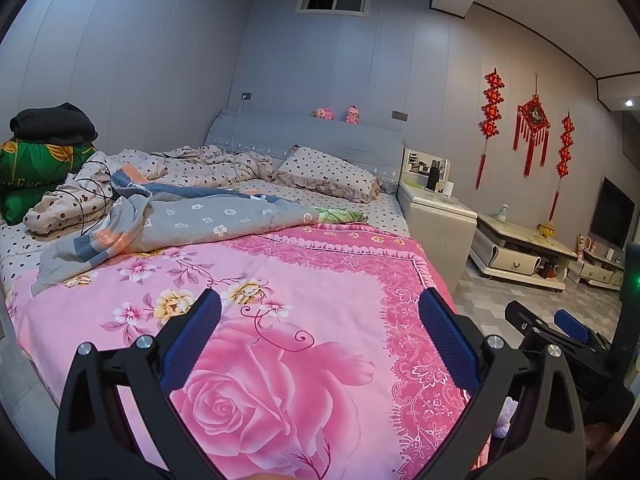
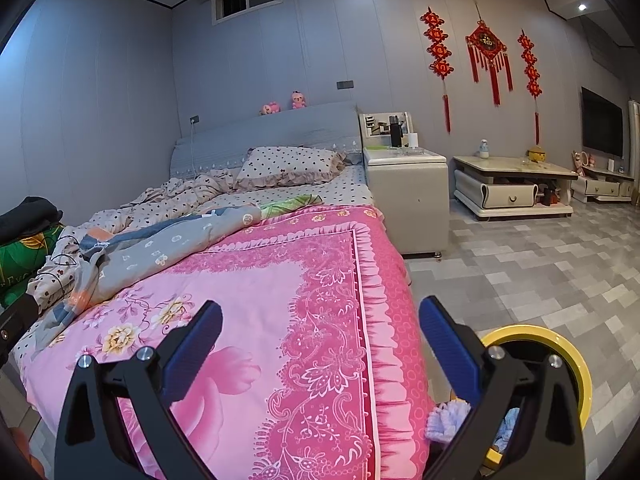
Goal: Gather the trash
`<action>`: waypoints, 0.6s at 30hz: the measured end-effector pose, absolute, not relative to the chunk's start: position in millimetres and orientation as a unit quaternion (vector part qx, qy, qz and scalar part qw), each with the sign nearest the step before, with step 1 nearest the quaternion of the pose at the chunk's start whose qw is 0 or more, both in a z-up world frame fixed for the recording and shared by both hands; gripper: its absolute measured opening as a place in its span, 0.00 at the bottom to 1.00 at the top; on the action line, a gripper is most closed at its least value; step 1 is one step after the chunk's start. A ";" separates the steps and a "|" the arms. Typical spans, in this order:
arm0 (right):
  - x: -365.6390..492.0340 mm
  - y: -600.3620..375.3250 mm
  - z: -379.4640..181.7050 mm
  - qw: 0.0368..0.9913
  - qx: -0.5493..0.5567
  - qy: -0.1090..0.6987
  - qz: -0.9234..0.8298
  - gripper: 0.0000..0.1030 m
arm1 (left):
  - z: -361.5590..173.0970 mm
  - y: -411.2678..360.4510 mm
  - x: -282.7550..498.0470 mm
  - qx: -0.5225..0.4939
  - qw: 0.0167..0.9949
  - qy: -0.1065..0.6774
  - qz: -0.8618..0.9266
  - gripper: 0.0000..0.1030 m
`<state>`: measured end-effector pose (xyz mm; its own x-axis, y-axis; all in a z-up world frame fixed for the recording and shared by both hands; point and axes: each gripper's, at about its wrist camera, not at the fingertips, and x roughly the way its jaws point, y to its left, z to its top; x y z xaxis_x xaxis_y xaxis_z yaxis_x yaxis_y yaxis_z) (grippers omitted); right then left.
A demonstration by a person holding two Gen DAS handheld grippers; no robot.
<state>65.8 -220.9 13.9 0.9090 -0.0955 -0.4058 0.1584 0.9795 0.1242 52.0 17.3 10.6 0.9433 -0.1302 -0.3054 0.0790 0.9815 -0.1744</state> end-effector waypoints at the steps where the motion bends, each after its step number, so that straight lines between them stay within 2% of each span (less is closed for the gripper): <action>1: 66.1 -220.9 14.0 0.974 0.077 0.204 -0.065 0.92 | 10.5 17.2 52.1 -0.080 0.982 0.160 -0.053 0.92; 18: 69.8 -222.2 11.1 0.972 0.082 0.209 -0.072 0.92 | 7.9 16.0 52.9 -0.080 0.982 0.163 -0.057 0.92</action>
